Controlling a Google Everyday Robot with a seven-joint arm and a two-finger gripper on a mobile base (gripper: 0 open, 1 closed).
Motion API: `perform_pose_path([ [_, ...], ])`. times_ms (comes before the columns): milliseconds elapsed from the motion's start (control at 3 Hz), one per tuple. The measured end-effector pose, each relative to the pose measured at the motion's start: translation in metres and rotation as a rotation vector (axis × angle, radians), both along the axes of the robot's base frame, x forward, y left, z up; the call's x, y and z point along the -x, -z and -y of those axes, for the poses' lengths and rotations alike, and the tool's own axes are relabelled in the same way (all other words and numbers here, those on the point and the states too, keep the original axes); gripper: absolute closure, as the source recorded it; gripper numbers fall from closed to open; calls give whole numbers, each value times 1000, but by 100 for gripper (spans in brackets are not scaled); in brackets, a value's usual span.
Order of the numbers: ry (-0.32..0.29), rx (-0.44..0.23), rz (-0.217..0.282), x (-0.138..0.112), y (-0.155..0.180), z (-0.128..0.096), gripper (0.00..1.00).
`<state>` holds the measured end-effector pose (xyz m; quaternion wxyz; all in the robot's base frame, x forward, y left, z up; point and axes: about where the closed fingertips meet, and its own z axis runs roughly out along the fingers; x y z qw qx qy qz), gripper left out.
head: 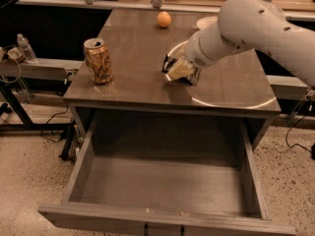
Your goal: Pick rxbar chocolate from top drawer and place on counter
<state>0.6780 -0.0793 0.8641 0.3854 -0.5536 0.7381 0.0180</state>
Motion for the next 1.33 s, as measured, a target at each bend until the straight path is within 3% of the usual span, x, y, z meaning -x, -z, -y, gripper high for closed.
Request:
perform_pose_path([
  [667,-67,-2,-35,-2,16,-18,8],
  [1000,-99,-14,-29,8,10,-17,0],
  [1333,-131,-77,1,25,-21,24,0],
])
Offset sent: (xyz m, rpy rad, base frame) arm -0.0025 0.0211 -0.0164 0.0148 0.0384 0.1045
